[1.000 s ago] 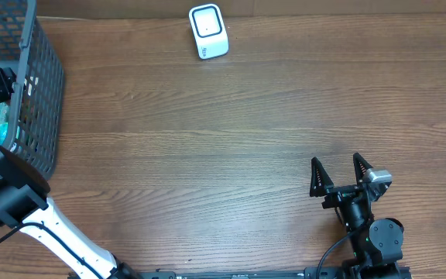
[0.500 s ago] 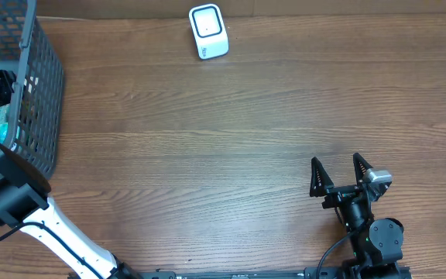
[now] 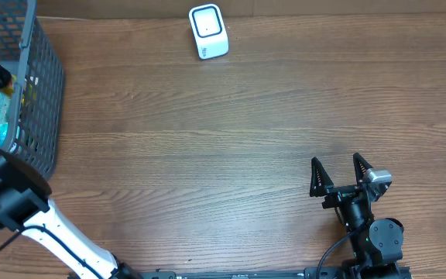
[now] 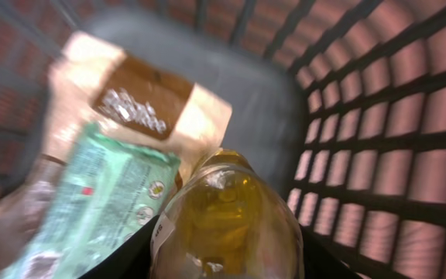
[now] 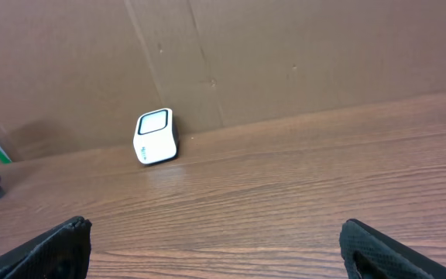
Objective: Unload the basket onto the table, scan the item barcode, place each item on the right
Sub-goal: 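Lower the left gripper and grasp the yellow juice bottle, then lift the bottle out and carry it toward the white scanner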
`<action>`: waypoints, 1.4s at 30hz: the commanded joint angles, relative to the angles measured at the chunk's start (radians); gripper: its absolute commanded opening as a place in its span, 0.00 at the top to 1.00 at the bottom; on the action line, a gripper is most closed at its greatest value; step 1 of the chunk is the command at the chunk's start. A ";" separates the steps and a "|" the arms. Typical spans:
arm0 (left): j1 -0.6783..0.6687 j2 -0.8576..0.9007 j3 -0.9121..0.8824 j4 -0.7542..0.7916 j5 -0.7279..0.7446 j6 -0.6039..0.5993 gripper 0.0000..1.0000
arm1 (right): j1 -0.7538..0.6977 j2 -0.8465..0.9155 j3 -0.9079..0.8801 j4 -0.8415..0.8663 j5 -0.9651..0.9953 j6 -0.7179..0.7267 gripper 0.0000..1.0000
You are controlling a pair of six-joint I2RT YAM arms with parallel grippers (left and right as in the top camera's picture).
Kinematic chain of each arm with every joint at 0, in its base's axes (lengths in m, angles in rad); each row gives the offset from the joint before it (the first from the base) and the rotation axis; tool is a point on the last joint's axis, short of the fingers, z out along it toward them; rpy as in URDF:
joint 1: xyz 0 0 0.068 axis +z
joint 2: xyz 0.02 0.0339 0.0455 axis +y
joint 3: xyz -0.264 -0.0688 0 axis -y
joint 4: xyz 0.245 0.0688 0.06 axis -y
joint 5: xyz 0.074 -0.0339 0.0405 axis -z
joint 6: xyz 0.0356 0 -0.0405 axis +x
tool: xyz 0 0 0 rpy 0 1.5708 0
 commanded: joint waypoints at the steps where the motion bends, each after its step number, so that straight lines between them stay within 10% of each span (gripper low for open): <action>1: -0.008 -0.198 0.066 0.031 0.009 -0.085 0.56 | -0.001 -0.011 -0.010 0.007 0.005 0.000 0.00; 18: -0.126 -0.627 0.066 -0.026 -0.004 -0.256 0.60 | -0.001 -0.011 -0.010 0.007 0.005 0.000 0.00; 30: -0.571 -0.618 0.030 -0.296 -0.182 -0.257 0.66 | -0.001 -0.011 -0.010 0.007 0.005 0.000 0.00; 42: -1.045 -0.479 -0.170 -0.233 -0.364 -0.434 0.67 | -0.001 -0.011 -0.010 0.007 0.005 0.000 0.00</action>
